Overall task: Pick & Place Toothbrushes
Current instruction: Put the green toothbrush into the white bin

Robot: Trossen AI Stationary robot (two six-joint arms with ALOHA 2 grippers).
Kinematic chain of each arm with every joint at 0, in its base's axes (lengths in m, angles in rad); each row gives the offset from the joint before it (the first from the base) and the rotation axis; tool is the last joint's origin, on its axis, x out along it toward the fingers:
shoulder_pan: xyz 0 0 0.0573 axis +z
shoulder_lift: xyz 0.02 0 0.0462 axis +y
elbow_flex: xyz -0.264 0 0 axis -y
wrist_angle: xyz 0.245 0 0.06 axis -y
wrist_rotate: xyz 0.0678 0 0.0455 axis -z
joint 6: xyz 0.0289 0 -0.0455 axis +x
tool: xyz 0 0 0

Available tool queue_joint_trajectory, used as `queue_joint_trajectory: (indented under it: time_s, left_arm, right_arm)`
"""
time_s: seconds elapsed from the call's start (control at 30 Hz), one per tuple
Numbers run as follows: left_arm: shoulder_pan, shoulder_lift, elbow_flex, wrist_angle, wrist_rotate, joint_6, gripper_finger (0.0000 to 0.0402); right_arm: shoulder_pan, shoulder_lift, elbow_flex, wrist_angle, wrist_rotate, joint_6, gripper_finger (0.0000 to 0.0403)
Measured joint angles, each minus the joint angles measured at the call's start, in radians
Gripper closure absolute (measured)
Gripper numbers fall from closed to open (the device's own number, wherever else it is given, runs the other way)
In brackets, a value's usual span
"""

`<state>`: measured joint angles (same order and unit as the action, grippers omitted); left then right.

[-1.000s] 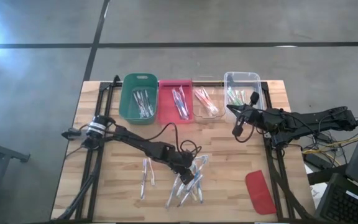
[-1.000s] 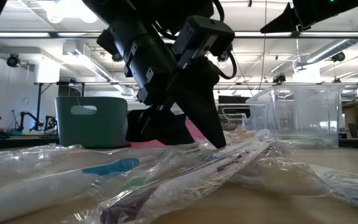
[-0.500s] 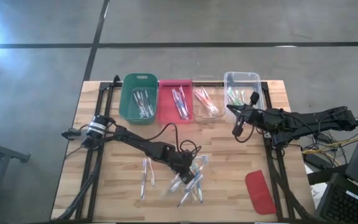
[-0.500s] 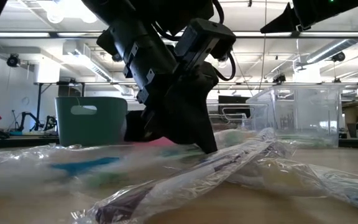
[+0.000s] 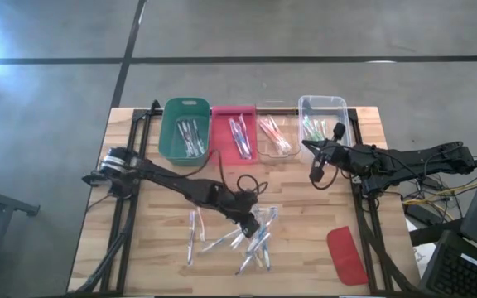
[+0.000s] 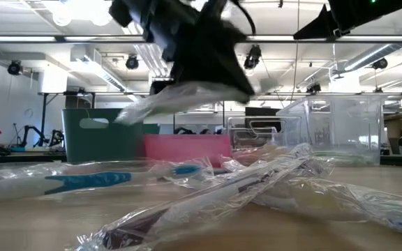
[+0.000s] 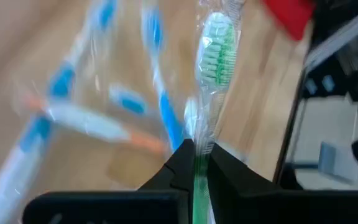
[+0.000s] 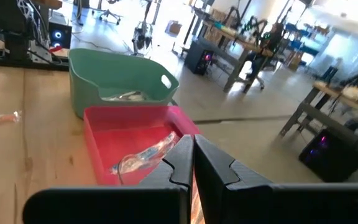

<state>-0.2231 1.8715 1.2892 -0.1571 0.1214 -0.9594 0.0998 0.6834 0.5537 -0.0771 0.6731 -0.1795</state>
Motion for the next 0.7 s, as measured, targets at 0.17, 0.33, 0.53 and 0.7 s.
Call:
queue_joint_trajectory:
  time_s: [0.17,0.33,0.53,0.7]
  left_arm:
    - [0.011,-0.102,0.000,-0.011,-0.191,0.138,0.0375]
    - [0.032,-0.202,0.000,-0.005,-0.406,0.324,0.0375]
    - [0.076,-0.272,0.000,0.077,-0.528,0.570,0.0375]
    - [0.130,-0.283,-0.001,0.250,-0.511,0.770,0.0375]
  right_arm:
    - [0.000,-0.001,0.000,-0.081,-0.052,0.095,0.0394]
    - [0.000,0.000,0.000,-0.091,-0.240,0.141,0.0394]
    - [0.000,0.002,0.000,-0.090,-0.415,0.194,0.0394]
    - [0.000,0.019,0.000,-0.050,-0.420,0.256,0.0394]
